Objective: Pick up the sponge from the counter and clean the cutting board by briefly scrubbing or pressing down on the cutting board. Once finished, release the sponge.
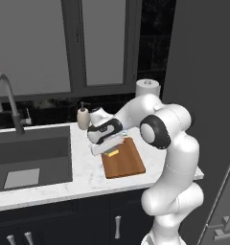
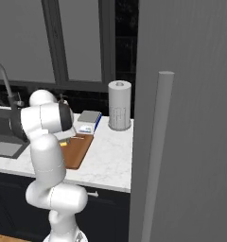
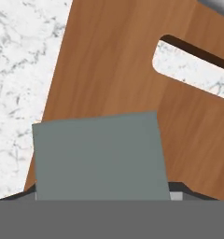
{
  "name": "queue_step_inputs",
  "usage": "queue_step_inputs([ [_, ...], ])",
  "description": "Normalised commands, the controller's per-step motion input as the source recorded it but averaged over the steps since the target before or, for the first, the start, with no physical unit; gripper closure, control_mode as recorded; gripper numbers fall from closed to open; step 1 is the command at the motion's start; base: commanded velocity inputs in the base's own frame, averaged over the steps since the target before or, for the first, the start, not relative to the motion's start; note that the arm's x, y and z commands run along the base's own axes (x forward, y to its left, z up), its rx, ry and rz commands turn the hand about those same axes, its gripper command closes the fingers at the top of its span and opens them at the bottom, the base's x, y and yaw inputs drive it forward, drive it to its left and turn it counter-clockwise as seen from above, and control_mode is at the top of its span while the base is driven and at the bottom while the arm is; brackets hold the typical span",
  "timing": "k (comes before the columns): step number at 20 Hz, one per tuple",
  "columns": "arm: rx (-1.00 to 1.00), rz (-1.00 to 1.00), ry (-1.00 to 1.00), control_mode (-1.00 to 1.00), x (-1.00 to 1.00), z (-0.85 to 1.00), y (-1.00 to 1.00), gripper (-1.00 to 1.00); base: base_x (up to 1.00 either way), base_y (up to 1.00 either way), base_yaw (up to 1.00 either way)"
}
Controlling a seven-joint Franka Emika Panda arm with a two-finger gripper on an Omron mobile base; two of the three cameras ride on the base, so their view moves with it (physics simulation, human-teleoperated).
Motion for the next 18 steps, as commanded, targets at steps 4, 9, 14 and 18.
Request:
queue_step_inputs([
  [4,0.06,-0.01,0.07,-1.0,-0.03,-0.38,-0.69,1.0,0.0,0.0,0.0],
  [9,0.07,0.0,0.01,-1.0,-0.55,-0.46,-0.67,1.0,0.0,0.0,0.0],
  [14,0.04,0.0,0.0,-1.0,-0.84,-0.57,-0.62,1.0,0.0,0.0,0.0],
  [18,0.03,0.0,0.0,-1.0,-0.9,-0.64,-0.74,1.0,0.0,0.0,0.0],
])
